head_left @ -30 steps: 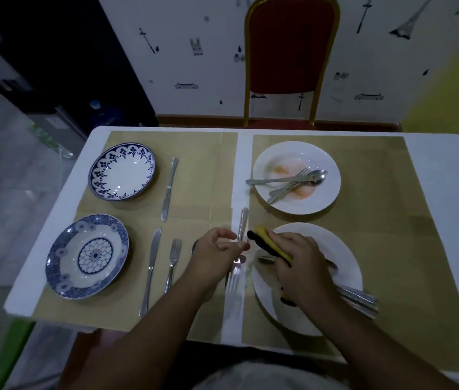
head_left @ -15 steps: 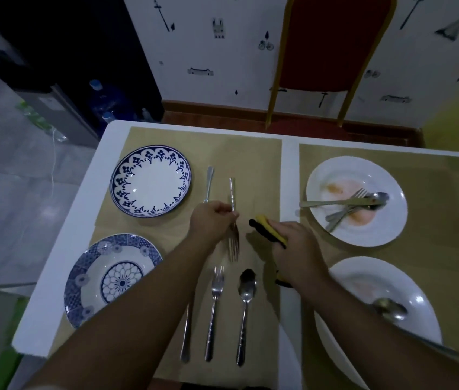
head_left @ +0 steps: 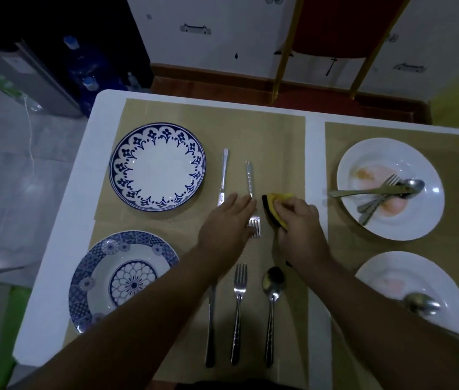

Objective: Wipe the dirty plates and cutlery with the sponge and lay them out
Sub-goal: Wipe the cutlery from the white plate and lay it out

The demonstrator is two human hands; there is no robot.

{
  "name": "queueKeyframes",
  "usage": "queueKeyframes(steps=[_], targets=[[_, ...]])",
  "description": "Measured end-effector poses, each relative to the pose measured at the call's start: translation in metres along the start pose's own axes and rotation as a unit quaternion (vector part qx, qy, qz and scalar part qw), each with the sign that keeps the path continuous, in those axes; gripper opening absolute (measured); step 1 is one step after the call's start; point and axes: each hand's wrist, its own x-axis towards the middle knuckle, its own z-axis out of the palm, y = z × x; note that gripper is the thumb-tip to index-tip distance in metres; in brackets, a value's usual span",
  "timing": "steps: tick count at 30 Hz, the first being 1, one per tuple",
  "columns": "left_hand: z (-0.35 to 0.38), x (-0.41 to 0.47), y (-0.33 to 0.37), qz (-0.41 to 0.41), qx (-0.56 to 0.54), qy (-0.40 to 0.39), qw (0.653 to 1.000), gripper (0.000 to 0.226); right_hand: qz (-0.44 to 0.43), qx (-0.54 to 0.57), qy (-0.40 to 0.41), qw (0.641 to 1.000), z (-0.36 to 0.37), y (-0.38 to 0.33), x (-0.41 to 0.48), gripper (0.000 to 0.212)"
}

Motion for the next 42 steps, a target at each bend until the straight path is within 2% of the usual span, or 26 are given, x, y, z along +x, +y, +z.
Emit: queueKeyframes(steps=[4, 11, 14, 18, 27, 35, 39, 42], targets=[[0.002, -0.004, -0.006, 0.005, 0.041, -0.003, 0.999, 0.066, -0.003, -0.012, -0.007, 1.000, 0.000, -0.003, -0.003, 0.057], [0.001, -0.007, -0.008, 0.000, 0.036, -0.034, 0.999, 0.063, -0.001, -0.003, -0.016, 1.000, 0.000, -0.006, -0.006, 0.059], [-0.002, -0.008, -0.005, -0.006, 0.032, -0.029, 0.999, 0.063, 0.018, 0.018, -0.007, 1.000, -0.006, -0.007, -0.004, 0.057], [-0.010, -0.018, 0.010, -0.009, 0.027, -0.001, 1.000, 0.061, 0.001, 0.026, 0.014, 1.000, -0.023, -0.011, -0.019, 0.057], [0.001, -0.053, 0.109, 0.034, 0.000, 0.056, 0.998, 0.058, -0.047, 0.056, 0.045, 0.996, -0.065, 0.046, -0.084, 0.060], [0.046, -0.077, 0.219, 0.043, -0.022, 0.018, 0.999, 0.060, -0.008, 0.074, 0.050, 0.996, -0.103, 0.133, -0.161, 0.058], [0.063, -0.080, 0.246, 0.017, -0.024, 0.060, 0.998, 0.041, 0.021, 0.087, 0.066, 0.994, -0.117, 0.168, -0.184, 0.063], [0.067, -0.071, 0.258, -0.026, 0.022, 0.053, 0.998, 0.026, 0.040, 0.105, 0.084, 0.990, -0.125, 0.189, -0.196, 0.064]])
